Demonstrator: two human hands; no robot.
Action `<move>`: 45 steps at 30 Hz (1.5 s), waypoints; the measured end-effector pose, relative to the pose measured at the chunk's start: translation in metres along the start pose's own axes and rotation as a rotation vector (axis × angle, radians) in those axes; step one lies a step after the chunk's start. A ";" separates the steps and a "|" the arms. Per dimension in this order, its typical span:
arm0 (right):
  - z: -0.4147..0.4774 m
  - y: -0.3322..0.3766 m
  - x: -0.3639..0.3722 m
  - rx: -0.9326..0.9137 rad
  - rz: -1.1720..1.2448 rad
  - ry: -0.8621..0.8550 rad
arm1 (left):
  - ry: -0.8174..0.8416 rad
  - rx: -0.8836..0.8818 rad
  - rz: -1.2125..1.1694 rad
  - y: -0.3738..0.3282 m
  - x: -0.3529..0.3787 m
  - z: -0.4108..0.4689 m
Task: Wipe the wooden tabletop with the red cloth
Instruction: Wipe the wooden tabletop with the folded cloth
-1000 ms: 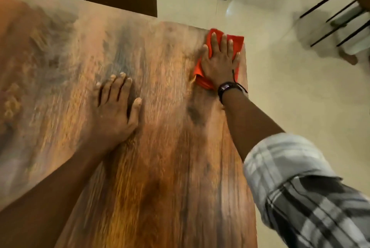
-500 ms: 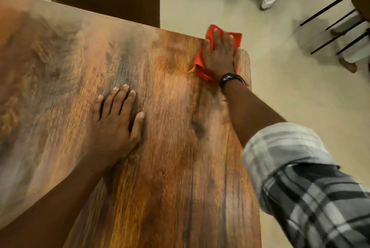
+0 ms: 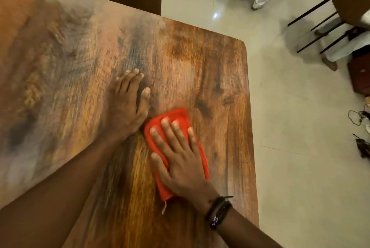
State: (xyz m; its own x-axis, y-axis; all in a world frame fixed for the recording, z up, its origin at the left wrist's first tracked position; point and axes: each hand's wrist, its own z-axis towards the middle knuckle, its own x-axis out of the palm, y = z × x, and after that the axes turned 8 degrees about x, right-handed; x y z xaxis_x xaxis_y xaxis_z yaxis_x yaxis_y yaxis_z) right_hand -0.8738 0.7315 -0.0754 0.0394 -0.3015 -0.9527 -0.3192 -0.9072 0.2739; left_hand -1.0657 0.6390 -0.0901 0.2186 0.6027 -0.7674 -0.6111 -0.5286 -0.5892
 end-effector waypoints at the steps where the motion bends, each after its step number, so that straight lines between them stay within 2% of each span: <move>1: -0.002 0.000 0.000 -0.080 -0.029 0.017 | -0.006 -0.001 -0.077 0.002 -0.004 -0.004; 3: 0.031 -0.024 -0.009 -0.092 -0.057 -0.012 | 0.002 -0.002 -0.163 0.012 -0.017 -0.013; 7: 0.140 -0.079 -0.036 0.231 -0.037 -0.071 | 0.038 0.003 -0.088 0.051 -0.060 -0.036; 11: 0.204 -0.063 -0.043 0.471 0.016 -0.097 | 0.046 -0.051 0.015 0.090 -0.103 -0.044; 13: 0.199 -0.024 -0.029 0.387 0.006 -0.106 | 0.028 -0.055 0.038 0.105 -0.114 -0.042; 17: 0.148 0.094 0.017 -0.107 -0.051 -0.046 | -0.001 -0.072 -0.019 0.123 -0.121 -0.035; 20: 0.149 0.117 0.024 -0.314 -0.126 -0.011 | -0.032 -0.046 -0.002 0.130 -0.120 -0.025; 22: 0.181 0.092 0.012 -0.242 -0.078 -0.004 | -0.021 -0.059 -0.025 0.134 -0.121 -0.017; 26: 0.264 0.021 -0.026 0.185 -0.029 -0.061 | 0.023 -0.109 0.043 0.133 -0.116 -0.012; 28: 0.297 0.015 -0.036 0.309 -0.008 -0.062 | 0.035 -0.089 0.087 0.131 -0.111 -0.009; 31: 0.329 0.053 -0.030 0.308 -0.011 -0.054 | 0.033 -0.066 0.088 0.130 -0.108 -0.009; 37: 0.368 0.186 0.004 0.122 -0.036 -0.012 | -0.036 -0.063 0.109 0.130 -0.110 -0.009; 39: 0.369 0.207 0.009 0.050 -0.051 0.011 | -0.072 -0.055 0.162 0.131 -0.110 -0.010; 42: 0.367 0.181 0.004 0.007 -0.017 0.014 | -0.079 -0.099 0.157 0.130 -0.113 -0.012; 45: 0.358 0.094 -0.013 0.237 0.036 -0.079 | -0.086 -0.100 0.136 0.129 -0.112 -0.012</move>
State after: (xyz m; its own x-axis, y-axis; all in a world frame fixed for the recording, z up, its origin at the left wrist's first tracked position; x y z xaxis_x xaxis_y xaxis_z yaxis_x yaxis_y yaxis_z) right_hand -1.2429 0.7554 -0.0847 -0.0474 -0.2997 -0.9529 -0.5322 -0.7997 0.2780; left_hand -1.1601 0.4961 -0.0829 0.0710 0.5685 -0.8196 -0.5511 -0.6625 -0.5073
